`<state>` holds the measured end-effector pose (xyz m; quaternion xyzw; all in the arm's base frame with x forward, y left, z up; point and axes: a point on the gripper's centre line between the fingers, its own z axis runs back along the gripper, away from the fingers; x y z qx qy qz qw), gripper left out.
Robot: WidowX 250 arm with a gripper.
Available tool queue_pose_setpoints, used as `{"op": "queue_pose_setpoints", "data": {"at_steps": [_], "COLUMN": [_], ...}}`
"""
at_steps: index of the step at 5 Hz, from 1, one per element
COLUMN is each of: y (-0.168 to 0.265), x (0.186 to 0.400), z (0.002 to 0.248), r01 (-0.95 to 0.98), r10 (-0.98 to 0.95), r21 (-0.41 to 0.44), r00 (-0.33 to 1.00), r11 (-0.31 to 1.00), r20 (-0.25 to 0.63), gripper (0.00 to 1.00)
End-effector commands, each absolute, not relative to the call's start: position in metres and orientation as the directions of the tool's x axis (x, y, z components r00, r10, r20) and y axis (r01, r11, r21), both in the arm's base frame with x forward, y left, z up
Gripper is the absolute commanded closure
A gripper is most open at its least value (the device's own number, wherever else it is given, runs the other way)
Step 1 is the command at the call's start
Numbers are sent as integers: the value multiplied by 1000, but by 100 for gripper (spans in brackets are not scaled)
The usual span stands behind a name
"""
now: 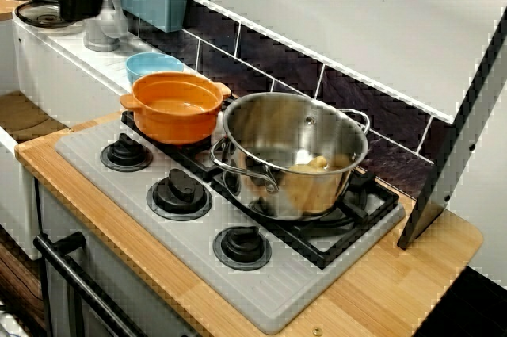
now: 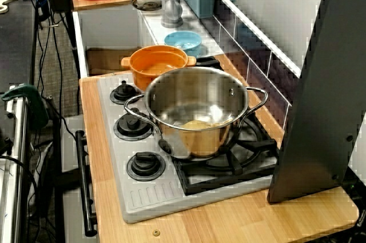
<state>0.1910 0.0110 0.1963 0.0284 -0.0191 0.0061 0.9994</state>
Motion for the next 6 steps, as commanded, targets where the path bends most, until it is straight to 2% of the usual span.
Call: {"op": "queue_pose_setpoints", "data": {"at_steps": [1, 2, 3, 4, 5, 6], "y": [16, 6, 1, -3, -4, 3], "x": [215, 221, 220, 216, 220, 232], "z": [197, 196, 191, 183, 179, 186], "r01": [344, 563, 737, 824, 802, 773], "r10": [-342, -561, -748, -858, -841, -801], "r21": [89, 147, 184, 259, 264, 210], "r00": [939, 826, 664, 512, 535, 570], "r11": [935, 814, 650, 504, 536, 598], "r20": [-41, -58, -15, 40, 80, 183], "gripper": [0, 0, 0, 0, 0, 0]}}
